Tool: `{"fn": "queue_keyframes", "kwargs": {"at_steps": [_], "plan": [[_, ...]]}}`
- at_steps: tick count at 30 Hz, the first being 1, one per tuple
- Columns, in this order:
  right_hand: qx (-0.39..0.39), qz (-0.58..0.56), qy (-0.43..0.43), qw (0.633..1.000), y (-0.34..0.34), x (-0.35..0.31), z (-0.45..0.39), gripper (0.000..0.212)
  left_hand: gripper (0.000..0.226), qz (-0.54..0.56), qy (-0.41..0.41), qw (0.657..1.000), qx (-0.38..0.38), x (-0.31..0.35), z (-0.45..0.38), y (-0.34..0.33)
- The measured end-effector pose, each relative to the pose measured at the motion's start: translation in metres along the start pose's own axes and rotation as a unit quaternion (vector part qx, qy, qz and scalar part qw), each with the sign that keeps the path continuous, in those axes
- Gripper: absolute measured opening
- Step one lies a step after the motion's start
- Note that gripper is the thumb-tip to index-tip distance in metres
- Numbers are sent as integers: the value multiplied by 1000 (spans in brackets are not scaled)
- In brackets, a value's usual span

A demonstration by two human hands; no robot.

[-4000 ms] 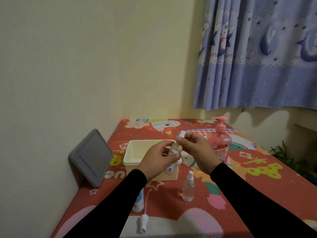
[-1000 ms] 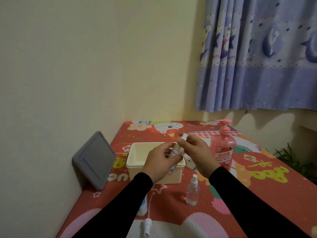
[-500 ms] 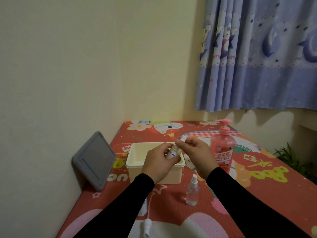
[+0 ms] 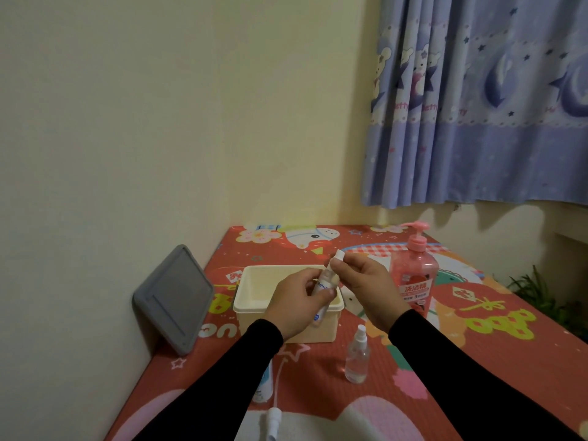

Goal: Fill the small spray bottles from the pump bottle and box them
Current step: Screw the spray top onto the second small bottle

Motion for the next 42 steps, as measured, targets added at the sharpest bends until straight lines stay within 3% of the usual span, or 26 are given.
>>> {"fn": "queue_keyframes", "kwargs": {"at_steps": [3,5,10,13,16,25,34,38,42], "plan": [[28,6,6,1000,-3,3,0,20,26,-54,-5,997,59,3,3,-4],[25,11,9,1000,-1,3,0,22,26,-51,-5,997,57,3,2,-5],[-47,-9,-15,999,5,-6,-3,52,19,66,2,995,-80,4,-3,4],[-70,-20,-37,997,8,-8,-7,20,17,113,17,986,-125,6,-3,7],[-66,-1,-29,997,8,-11,-8,14,13,109,14,985,-136,7,-3,8],[-23,33,-14,999,6,-2,-7,23,29,29,-17,998,-55,0,-4,0],[-3,62,-10,998,5,4,-4,27,14,-56,-31,998,24,1,-1,-10],[-10,69,-8,998,7,9,-4,50,9,-67,-13,997,19,-3,-2,-12],[-28,114,-3,993,10,11,0,35,20,-25,30,999,12,-9,1,-14]]}}
Point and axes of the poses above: each hand's wrist, its own z-axis away from the middle knuckle, its own y-axis out of the back of the hand, x = y × z, the point moved 1 cm from there along -z, towards the middle knuckle, and after that the axes turned 1 degree about x, right-handed, at the moved point
